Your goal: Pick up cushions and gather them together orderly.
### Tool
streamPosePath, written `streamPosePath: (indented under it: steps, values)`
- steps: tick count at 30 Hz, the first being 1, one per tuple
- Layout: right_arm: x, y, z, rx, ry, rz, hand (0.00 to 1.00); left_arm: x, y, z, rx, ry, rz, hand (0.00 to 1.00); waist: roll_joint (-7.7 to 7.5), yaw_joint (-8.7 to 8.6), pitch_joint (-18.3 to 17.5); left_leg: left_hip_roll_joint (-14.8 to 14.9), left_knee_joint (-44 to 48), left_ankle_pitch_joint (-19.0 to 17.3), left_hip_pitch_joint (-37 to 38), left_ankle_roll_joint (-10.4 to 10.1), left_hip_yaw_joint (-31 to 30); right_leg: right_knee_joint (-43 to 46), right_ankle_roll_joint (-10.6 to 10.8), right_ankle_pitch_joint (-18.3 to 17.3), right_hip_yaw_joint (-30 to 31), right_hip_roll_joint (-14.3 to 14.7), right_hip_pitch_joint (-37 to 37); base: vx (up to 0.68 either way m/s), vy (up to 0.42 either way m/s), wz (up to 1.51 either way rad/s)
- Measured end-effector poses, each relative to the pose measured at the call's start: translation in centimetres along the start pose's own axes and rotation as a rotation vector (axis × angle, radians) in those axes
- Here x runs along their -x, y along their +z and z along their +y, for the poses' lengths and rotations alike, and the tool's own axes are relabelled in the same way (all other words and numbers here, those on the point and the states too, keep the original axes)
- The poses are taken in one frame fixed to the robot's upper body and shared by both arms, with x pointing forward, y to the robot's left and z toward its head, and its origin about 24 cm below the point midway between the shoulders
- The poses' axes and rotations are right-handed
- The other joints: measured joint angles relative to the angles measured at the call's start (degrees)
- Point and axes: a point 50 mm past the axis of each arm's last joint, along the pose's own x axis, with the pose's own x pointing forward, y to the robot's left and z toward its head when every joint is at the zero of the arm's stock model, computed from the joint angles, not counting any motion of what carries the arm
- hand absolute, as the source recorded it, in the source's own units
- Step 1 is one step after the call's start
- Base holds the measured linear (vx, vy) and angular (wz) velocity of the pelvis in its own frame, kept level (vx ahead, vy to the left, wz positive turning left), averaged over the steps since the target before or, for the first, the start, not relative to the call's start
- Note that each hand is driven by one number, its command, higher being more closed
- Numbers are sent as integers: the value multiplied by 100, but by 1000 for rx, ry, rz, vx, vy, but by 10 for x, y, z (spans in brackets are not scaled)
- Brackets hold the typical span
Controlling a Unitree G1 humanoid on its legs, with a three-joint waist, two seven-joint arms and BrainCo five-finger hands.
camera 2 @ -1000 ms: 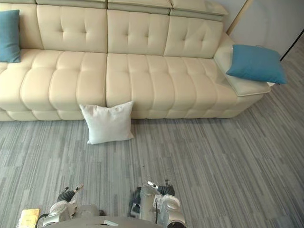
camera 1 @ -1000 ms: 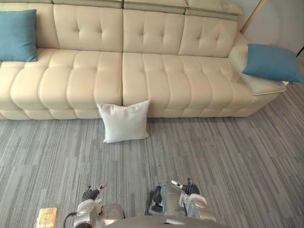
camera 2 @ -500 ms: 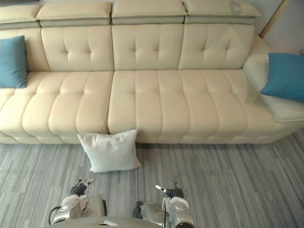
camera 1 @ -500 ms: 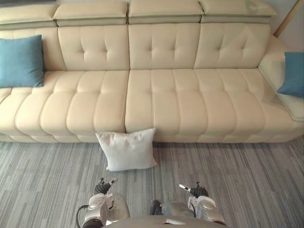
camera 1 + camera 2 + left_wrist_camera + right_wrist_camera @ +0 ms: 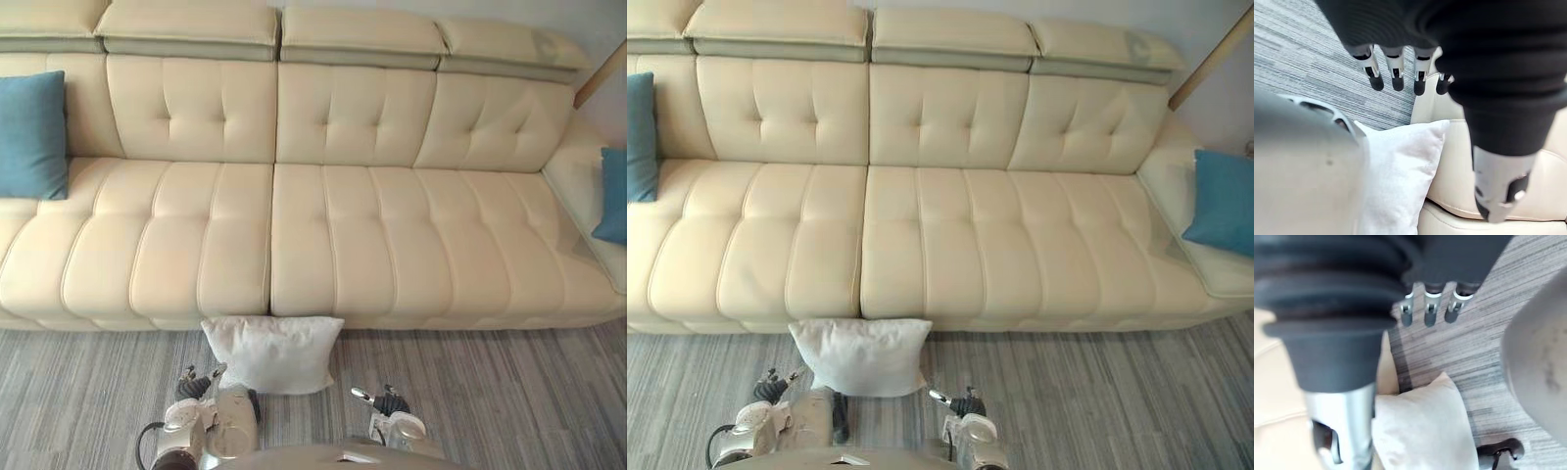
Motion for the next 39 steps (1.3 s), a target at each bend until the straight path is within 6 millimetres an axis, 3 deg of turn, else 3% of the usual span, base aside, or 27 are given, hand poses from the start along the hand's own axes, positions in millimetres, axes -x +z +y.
streamPosePath:
  steps: [2,5,8,9,10,11,14,16,19,20,24,28,30,36,39]
  values:
    - [0,2,2,-2,4,-9,0,0,-2,3,-7,7,11,0,-32,-32,-23,-10,-9,-137,223,25,35,960,36,-5,74,-28,-522,188,132,3]
    - [0,4,1,-10,1,-22,0,0,-7,6,-9,15,29,0,-74,-48,-42,-49,-183,-217,594,38,107,1108,0,-272,-132,-41,-993,193,46,2]
    - [-1,4,1,-11,0,-21,0,1,-10,7,-10,16,36,0,-71,-88,-56,-74,-304,-208,796,24,40,-154,-70,-438,-211,285,-1002,142,-95,14]
    - [0,3,1,-10,-1,-17,0,1,-10,8,-12,17,37,0,-113,-109,-83,-152,-297,-207,743,-20,-33,-883,-91,-157,-181,375,-911,163,-196,38]
    - [0,0,-1,-10,-6,-10,0,1,-10,7,-11,16,39,0,-139,-118,-131,-258,-301,-202,657,-75,-165,-1302,-252,-159,-186,384,-832,144,-193,49]
    - [-1,2,-11,-2,-30,-15,0,3,-17,0,-3,0,66,0,96,-119,-215,-178,-389,-171,591,-193,-329,-1549,-319,-81,-281,492,-708,79,-111,45]
    - [-2,1,-23,14,-57,-9,0,6,-26,-5,4,-11,90,0,276,-156,-317,-177,-517,-100,554,-294,-603,-1709,-325,-66,-581,529,-585,92,-109,47]
    - [-3,-2,-26,21,-64,4,0,7,-26,-7,-5,-18,88,0,317,-169,-332,-154,-477,-82,545,-331,-890,-1785,-325,-66,-837,578,-382,58,-117,65]
    - [-3,-2,-26,28,-66,8,0,6,-20,-9,-15,-25,59,0,353,-71,-259,9,-50,-146,348,-633,-1017,-1772,-329,-64,-943,658,-363,-36,-26,30]
    - [-4,2,-24,31,-63,0,0,6,-17,-10,-14,-25,45,0,296,-55,-187,52,21,-183,291,-652,-986,-1748,-350,-55,-915,650,-429,-137,62,-10]
    - [-5,6,-20,35,-53,-6,0,5,-14,-6,-16,-18,32,0,265,-89,-117,70,148,-308,250,-434,-682,-1690,-369,-10,-701,577,-561,-158,137,-31]
    - [-2,-4,-17,22,-47,22,0,5,-16,3,-40,2,35,0,15,-226,-290,-290,-466,-96,312,-334,-531,-2055,-234,212,-556,312,-700,-111,127,-1]
    - [-2,-3,-19,22,-51,19,0,5,-16,1,-45,-3,37,0,69,-263,-260,-333,-477,36,266,-171,-482,-2179,-121,345,-468,310,-707,-64,108,-11]
    - [-4,1,-19,32,-50,8,0,3,-14,-2,-55,-10,38,0,129,-224,-224,-174,-273,-74,218,-135,48,-2710,-27,837,76,468,-730,-38,128,-45]
    - [-4,1,-19,39,-47,7,0,3,-16,-2,-55,-10,45,0,178,-222,-215,-36,-273,-66,208,-22,340,-2871,-43,938,36,476,-718,-25,80,-54]
